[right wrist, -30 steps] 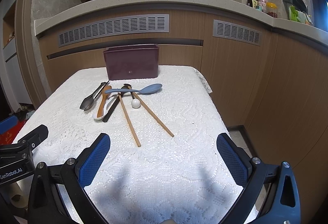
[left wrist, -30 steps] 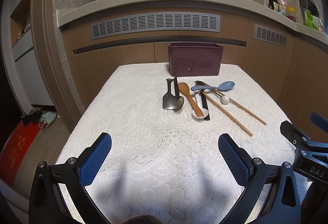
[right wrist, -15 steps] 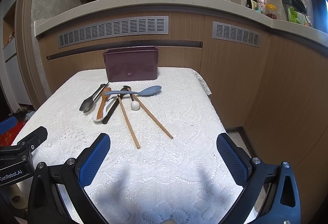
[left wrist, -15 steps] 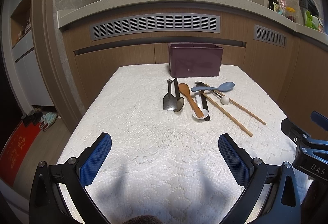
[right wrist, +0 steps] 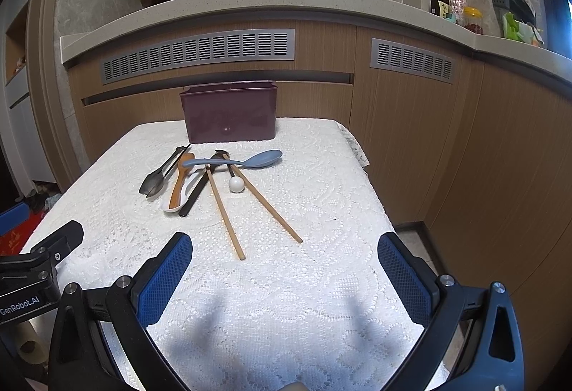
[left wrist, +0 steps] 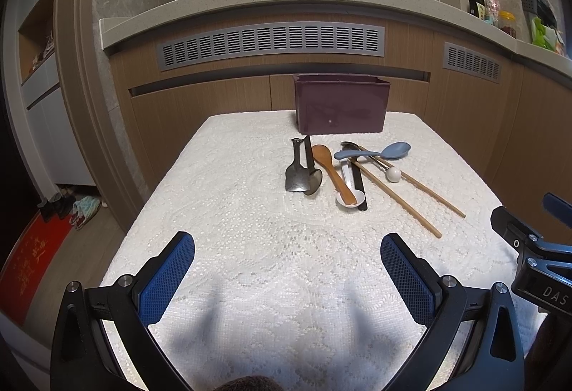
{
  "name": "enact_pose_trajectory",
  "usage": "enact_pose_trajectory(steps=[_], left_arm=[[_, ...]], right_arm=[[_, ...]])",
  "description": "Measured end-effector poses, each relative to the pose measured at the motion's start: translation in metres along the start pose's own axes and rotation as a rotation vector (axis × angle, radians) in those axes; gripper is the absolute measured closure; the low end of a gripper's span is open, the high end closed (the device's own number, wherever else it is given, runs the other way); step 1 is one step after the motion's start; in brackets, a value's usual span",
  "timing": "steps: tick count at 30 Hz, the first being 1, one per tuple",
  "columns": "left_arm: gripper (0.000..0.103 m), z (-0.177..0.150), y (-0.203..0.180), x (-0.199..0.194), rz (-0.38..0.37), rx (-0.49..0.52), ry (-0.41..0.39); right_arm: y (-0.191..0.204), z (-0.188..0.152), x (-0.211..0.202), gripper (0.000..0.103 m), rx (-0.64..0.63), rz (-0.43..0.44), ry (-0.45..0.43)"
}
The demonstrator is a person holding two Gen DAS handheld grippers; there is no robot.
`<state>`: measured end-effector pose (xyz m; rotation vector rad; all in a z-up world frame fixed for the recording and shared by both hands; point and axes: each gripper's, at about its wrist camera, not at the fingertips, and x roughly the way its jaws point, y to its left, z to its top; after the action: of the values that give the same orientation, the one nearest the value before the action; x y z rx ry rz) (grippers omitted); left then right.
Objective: Organize utensils
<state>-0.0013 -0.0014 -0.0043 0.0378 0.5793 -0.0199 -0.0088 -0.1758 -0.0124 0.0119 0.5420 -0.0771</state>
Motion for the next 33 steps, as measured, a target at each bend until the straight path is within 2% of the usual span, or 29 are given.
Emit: enact_pose_trajectory(steps=[9, 15, 20, 26, 28, 29, 31, 32, 33], left_arm=[[0.000, 0.003, 0.001, 0.007, 0.009, 0.006, 0.025], [0.000, 0.011, 0.002, 0.028, 0.001, 0.011, 0.084], [0.000, 0.052, 0.014, 0.057, -0.016, 0.036, 0.057], [0.000, 0.110, 0.055, 0.103, -0.019, -0.024, 0.050], [0.000, 0.120, 0.068, 0.116, -0.016, -0.041, 0.047], [0.000, 0.123, 0.074, 0.123, -0.021, -0.045, 0.052], [0.000, 0.125, 0.084, 0.136, -0.056, -0.060, 0.071], [0.000, 0.125, 0.090, 0.143, -0.074, -0.076, 0.082], [0.000, 0.124, 0.093, 0.148, -0.084, -0.093, 0.090]], right_arm=[[0.001, 0.001, 0.006, 0.000, -0.003, 0.002, 0.012], [-0.002, 0.017, 0.025, 0.000, -0.034, -0.016, 0.002], [0.000, 0.056, 0.066, 0.000, -0.057, -0.005, 0.047], [0.015, 0.097, 0.137, 0.000, -0.131, -0.025, 0.186], [0.021, 0.097, 0.149, 0.000, -0.163, 0.021, 0.206], [0.023, 0.094, 0.152, 0.004, -0.177, 0.064, 0.211], [0.030, 0.086, 0.158, 0.039, -0.211, 0.164, 0.237], [0.033, 0.080, 0.161, 0.069, -0.218, 0.207, 0.265], [0.036, 0.076, 0.164, 0.077, -0.214, 0.238, 0.289]])
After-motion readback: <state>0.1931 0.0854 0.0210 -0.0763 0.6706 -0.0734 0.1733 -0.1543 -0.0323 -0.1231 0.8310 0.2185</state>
